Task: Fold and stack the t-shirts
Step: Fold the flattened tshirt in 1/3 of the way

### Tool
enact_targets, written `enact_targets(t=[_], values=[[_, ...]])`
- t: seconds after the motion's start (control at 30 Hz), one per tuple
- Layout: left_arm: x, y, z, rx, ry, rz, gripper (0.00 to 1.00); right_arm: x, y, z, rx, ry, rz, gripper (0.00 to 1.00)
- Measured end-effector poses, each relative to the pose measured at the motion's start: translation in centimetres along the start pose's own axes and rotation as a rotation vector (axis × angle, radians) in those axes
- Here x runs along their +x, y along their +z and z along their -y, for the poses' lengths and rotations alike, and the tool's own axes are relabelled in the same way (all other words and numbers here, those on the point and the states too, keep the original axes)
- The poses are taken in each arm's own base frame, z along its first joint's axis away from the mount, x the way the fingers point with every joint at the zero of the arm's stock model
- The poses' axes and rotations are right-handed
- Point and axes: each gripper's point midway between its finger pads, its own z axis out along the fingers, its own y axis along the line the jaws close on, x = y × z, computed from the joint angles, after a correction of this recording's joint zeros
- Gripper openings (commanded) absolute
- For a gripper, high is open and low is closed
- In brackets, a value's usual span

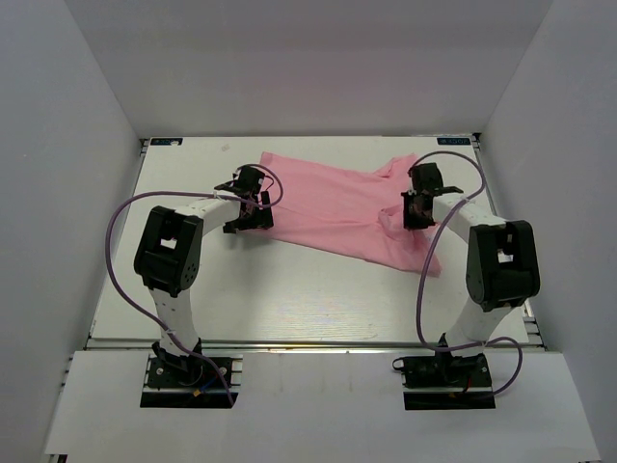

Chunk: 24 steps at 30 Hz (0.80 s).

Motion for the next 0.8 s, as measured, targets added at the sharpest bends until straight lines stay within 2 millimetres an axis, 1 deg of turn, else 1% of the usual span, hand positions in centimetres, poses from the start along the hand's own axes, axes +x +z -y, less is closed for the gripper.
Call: enact_targets(t=[0.13,0.2,0.33,0.37,0.4,0.43,0.47,0.5,0.57,0.6,0.7,0.73,0.8], values=[[0.1,0.0,-0.1,0.003,-0.005,0.009,1.00,-1.0,-0.5,1.2,0.047,0.088,0.029,0.00],[0.1,0.0,-0.2,0.002,-0.014,0.013,1.00,-1.4,-0.8,2.2,0.084,0.148,0.033,0.00],[0.4,-0.2,-0.5,-0.002,-0.018,0.013,1.00,-1.5,-0.9,4.2,0.140,0.270,0.020,0.00],[0.4,-0.2,-0.5,-0.002,-0.018,0.013,1.00,-1.4,-0.8,4.5,0.144,0.288,0.014,0.07],[0.4,-0.2,-0.5,-0.003,-0.018,0.013,1.00,-1.2,-0.8,4.6,0.143,0.305,0.009,0.20],[0.4,-0.2,-0.5,-0.003,-0.019,0.014,1.00,-1.1,-0.6,4.7,0.140,0.315,0.004,0.31],[0.4,-0.2,-0.5,-0.004,-0.020,0.014,1.00,-1.2,-0.6,4.7,0.133,0.314,0.004,0.46],[0.4,-0.2,-0.5,-0.004,-0.020,0.014,1.00,-1.3,-0.6,4.5,0.124,0.312,0.006,0.54],[0.4,-0.2,-0.5,-0.004,-0.020,0.013,1.00,-1.5,-0.6,4.4,0.104,0.291,0.014,0.66],[0.4,-0.2,-0.5,-0.004,-0.020,0.013,1.00,-1.6,-0.6,4.2,0.093,0.278,0.015,0.90],[0.3,-0.3,-0.5,-0.005,-0.019,0.011,1.00,-2.1,-1.3,3.7,0.051,0.238,0.026,0.90],[0.3,-0.4,-0.5,-0.006,-0.015,0.009,1.00,-2.5,-1.8,3.4,0.029,0.224,0.041,0.90],[0.0,-0.6,-0.5,-0.006,-0.009,0.011,1.00,-3.6,-3.5,2.8,-0.016,0.203,0.086,0.90]])
